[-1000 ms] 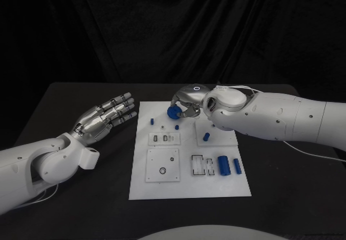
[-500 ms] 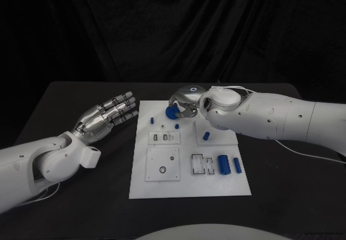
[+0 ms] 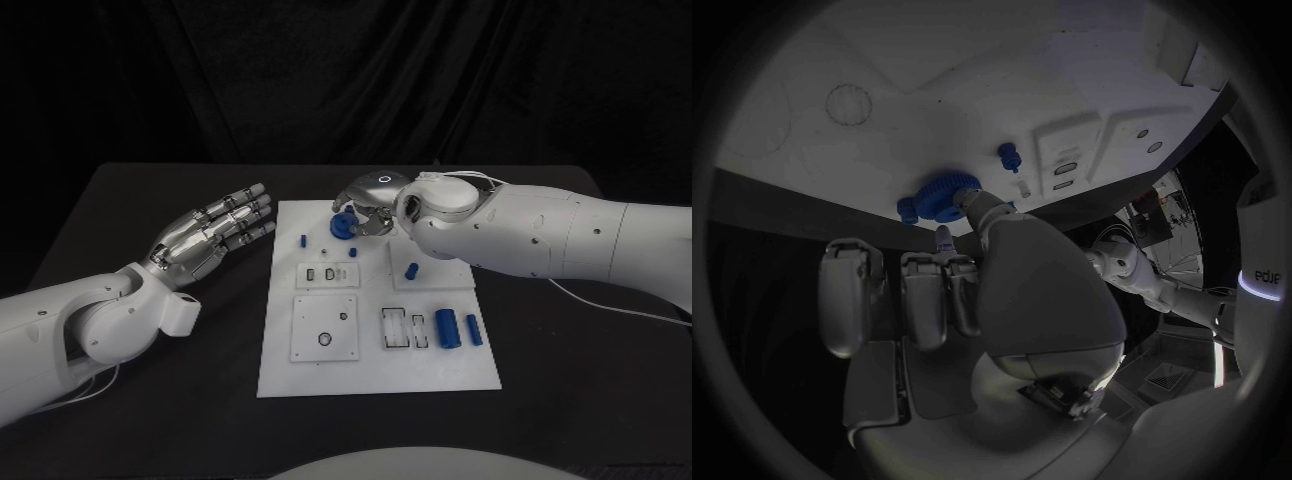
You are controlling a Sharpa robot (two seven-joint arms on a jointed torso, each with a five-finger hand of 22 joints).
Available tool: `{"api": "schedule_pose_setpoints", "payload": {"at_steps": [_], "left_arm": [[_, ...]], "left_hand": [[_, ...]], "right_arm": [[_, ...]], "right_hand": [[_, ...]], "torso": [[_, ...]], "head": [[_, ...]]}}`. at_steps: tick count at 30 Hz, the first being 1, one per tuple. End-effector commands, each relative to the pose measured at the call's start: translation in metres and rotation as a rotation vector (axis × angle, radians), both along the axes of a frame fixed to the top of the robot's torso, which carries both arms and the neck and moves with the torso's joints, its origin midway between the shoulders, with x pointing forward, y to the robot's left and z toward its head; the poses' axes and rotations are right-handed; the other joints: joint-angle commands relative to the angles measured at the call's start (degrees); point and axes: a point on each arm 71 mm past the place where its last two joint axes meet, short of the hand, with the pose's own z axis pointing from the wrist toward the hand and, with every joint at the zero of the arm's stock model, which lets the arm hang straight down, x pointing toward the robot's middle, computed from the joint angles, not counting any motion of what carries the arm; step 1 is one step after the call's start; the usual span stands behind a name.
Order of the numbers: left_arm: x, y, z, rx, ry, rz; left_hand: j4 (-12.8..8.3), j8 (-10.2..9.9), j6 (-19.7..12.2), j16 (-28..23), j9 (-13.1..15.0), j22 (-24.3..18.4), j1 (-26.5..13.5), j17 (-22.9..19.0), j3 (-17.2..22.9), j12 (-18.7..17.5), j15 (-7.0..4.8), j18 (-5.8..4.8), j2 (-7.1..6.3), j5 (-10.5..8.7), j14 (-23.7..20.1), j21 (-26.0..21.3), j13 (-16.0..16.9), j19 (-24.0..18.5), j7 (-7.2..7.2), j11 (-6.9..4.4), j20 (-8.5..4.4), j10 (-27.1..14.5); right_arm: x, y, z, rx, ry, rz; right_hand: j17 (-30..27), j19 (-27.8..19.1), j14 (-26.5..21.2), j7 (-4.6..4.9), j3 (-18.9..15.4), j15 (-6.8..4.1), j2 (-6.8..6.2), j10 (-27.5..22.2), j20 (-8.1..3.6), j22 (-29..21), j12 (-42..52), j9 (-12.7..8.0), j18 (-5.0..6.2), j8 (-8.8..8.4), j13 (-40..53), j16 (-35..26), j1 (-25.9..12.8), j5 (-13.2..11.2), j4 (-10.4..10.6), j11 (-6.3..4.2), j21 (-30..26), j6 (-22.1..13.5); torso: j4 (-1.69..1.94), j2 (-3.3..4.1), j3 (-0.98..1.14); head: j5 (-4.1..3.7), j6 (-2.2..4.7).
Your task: Assemble the parts on the task board
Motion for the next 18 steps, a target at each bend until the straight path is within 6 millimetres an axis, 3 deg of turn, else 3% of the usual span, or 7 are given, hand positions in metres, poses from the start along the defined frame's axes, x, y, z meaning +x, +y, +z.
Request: {"api": "schedule_pose_setpoints", "payload": {"at_steps": [1, 5, 7, 11, 13, 18], "left_arm": [[-0.001, -0.001, 0.000, -0.012, -0.001, -0.013], [-0.001, 0.000, 0.000, -0.010, -0.001, -0.010], [-0.001, 0.001, 0.000, -0.010, 0.000, -0.008], [-0.002, 0.003, 0.000, -0.007, 0.000, -0.004], [-0.002, 0.004, 0.000, -0.005, 0.001, 0.000], [-0.003, 0.007, 0.000, -0.003, 0.002, 0.006]], "left_hand": [[0.02, 0.21, -0.23, 0.05, -0.03, 0.06, -0.76, 0.07, 0.37, 0.25, 0.37, 1.09, 0.00, -0.05, 0.17, 0.03, -0.09, 0.06, 0.18, 0.00, 0.46, -0.54], [0.02, 0.21, -0.23, 0.05, -0.03, 0.06, -0.76, 0.07, 0.37, 0.25, 0.37, 1.09, 0.00, -0.05, 0.17, 0.03, -0.09, 0.06, 0.18, 0.00, 0.46, -0.54], [0.02, 0.21, -0.23, 0.05, -0.03, 0.06, -0.76, 0.07, 0.37, 0.25, 0.37, 1.09, 0.00, -0.05, 0.17, 0.03, -0.09, 0.06, 0.18, 0.00, 0.46, -0.54], [0.02, 0.21, -0.23, 0.05, -0.03, 0.06, -0.76, 0.07, 0.37, 0.25, 0.37, 1.09, 0.00, -0.05, 0.17, 0.03, -0.09, 0.06, 0.18, 0.00, 0.46, -0.54], [0.02, 0.21, -0.23, 0.05, -0.03, 0.06, -0.76, 0.07, 0.37, 0.25, 0.37, 1.09, 0.00, -0.05, 0.17, 0.03, -0.09, 0.06, 0.18, 0.00, 0.46, -0.54], [-0.03, 0.24, -0.13, 0.07, -0.02, 0.06, -0.83, 0.09, 0.43, 0.37, 0.38, 1.09, -0.02, -0.09, 0.21, 0.04, -0.07, 0.08, 0.19, 0.00, 0.47, -0.52]], "right_arm": [[0.000, -0.002, 0.000, 0.002, -0.009, 0.001], [0.000, -0.008, 0.003, 0.024, -0.032, -0.008], [0.000, -0.012, 0.005, 0.034, -0.044, -0.012], [-0.001, -0.025, 0.018, 0.058, -0.080, -0.023], [-0.003, -0.036, 0.029, 0.072, -0.102, -0.030], [-0.011, -0.065, 0.047, 0.081, -0.125, -0.060]], "right_hand": [[15.10, -0.35, 6.11, -0.02, 0.16, -0.40, -0.43, 3.56, -0.29, 11.81, -0.77, -1.36, 0.66, -0.28, 13.66, 0.17, -0.22, -0.96, -0.01, -0.39, -0.47, -1.95], [15.00, -0.57, 6.03, 0.03, -0.10, -0.41, -0.38, 3.06, -0.31, 11.70, -1.09, -2.69, 0.74, -0.32, 13.33, 0.09, -0.50, -2.40, 0.18, -0.38, -0.83, -3.40], [14.93, -0.59, 5.98, 0.13, -0.47, -0.35, -0.35, 2.90, -0.28, 11.68, -1.21, -3.20, 0.75, -0.25, 13.22, 0.03, -0.83, -4.14, 0.47, -0.30, -0.95, -3.54], [14.80, -0.58, 5.88, 0.42, -1.57, -0.20, -0.15, 2.83, -0.15, 11.65, -1.28, -3.27, 0.77, 0.25, 13.16, -0.09, -1.78, -7.28, 1.42, -0.09, -1.17, -0.59], [14.79, -0.50, 5.87, 0.66, -2.89, -0.05, 0.26, 2.95, -0.01, 11.67, -1.22, -3.12, 0.76, 0.72, 13.23, -0.10, -3.33, -10.47, 2.92, 0.11, -1.25, 2.52], [14.86, -0.20, 5.93, 0.63, -4.32, -0.03, 0.97, 3.30, 0.05, 11.79, -1.00, -3.79, 0.69, 0.88, 13.45, -0.04, -4.47, -13.46, 4.51, 0.10, -1.08, 4.22]], "torso": [[0.01, -0.01, 0.00], [0.01, -0.01, 0.00], [0.01, 0.06, -0.10], [-0.02, 0.04, -0.10], [0.02, 0.03, -0.10], [-0.01, 0.04, -0.11]], "head": [[-0.01, -0.01], [0.05, 0.03], [0.16, 0.16], [0.37, 0.22], [0.38, 0.22], [0.24, 0.17]]}}
